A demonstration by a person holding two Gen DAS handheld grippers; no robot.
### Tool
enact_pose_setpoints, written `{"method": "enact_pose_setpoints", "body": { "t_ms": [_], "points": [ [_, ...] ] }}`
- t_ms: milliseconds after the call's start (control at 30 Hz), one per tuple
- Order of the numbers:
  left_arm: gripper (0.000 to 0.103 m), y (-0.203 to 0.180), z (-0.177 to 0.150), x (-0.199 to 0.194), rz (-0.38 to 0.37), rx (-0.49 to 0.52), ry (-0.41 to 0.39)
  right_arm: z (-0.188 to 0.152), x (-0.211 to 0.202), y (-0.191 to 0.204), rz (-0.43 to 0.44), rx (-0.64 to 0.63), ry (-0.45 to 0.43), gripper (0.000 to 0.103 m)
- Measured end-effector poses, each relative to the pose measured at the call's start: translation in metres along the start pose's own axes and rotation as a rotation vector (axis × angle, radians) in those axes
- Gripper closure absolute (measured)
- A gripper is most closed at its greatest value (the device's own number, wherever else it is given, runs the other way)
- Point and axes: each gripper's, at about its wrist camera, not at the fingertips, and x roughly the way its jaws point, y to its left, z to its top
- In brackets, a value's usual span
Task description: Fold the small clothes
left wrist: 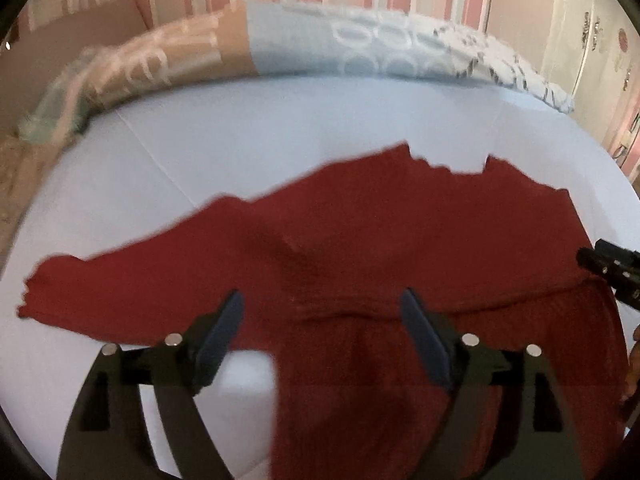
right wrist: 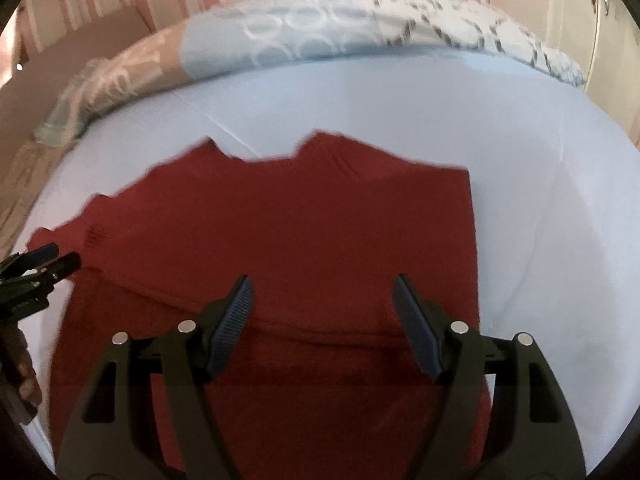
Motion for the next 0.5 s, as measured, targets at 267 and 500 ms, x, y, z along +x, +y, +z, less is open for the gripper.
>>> {"method": "enact_pose_setpoints", "body": {
  "t_ms": [267,500],
  "points": [
    [0.011,0.037,-0.013,-0.041,0.114,-0.002,-0.091,0.004,-0.034,0.065,-0.015,-0.022,-0.112,0.007],
    [0.002,0.100,-0.029,-0.058,0.081,-0.085,-0.040,0.006,-0.031,0.115,-0.004,-0.010,-0.107,0.003]
  ]
}}
